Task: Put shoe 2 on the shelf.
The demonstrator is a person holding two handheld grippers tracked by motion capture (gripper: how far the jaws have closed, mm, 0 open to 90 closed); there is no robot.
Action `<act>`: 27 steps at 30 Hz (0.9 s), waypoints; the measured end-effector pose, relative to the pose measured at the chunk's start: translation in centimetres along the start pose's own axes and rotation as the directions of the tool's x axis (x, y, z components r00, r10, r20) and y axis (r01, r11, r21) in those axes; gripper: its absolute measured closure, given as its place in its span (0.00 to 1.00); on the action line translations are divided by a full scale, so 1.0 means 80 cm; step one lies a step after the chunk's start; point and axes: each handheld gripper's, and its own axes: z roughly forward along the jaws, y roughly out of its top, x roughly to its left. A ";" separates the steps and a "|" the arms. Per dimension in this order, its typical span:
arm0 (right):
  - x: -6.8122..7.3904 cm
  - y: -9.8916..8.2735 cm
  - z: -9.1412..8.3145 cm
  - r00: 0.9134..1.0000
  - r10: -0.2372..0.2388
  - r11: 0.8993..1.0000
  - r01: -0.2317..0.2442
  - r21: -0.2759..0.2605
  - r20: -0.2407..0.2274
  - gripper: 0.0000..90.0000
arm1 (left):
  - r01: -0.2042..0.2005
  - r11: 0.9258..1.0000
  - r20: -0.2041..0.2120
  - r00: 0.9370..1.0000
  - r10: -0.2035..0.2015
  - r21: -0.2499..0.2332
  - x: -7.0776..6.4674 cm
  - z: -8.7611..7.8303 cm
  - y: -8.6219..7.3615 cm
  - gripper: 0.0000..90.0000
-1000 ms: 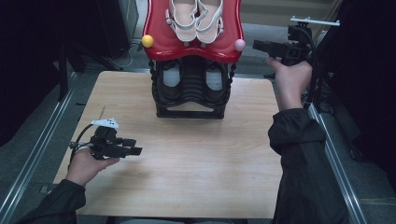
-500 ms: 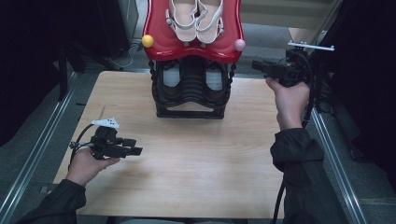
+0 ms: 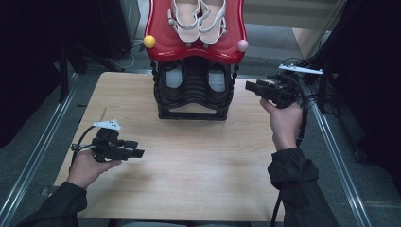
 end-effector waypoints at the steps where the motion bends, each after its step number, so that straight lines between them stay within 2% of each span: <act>1: 0.001 -0.005 0.002 1.000 -0.001 1.000 0.001 0.004 -0.005 0.53 | 0.000 1.000 0.000 1.000 0.000 0.001 0.000 0.000 0.000 0.48; 7: 0.009 -0.038 0.009 0.999 -0.005 1.000 0.005 0.024 -0.037 0.53 | -0.001 1.000 -0.006 1.000 0.001 0.004 -0.001 0.001 0.000 0.48; 13: 0.013 -0.069 0.014 0.999 -0.006 0.999 0.009 0.053 -0.053 0.52 | 0.001 1.000 -0.005 1.000 -0.001 -0.003 -0.001 0.000 0.000 0.48; 16: 0.013 -0.084 0.017 0.997 0.012 0.998 -0.007 0.061 -0.070 0.52 | 0.004 1.000 -0.004 1.000 -0.004 -0.004 0.000 -0.001 0.000 0.48; 20: 0.016 -0.102 0.019 0.997 0.005 0.997 0.001 0.075 -0.080 0.51 | 0.003 1.000 -0.007 1.000 -0.003 0.000 0.000 0.001 0.000 0.47; 27: 0.020 -0.133 0.022 0.995 0.005 0.997 0.003 0.082 -0.099 0.51 | -0.003 1.000 -0.006 1.000 0.004 0.012 -0.001 0.003 0.000 0.46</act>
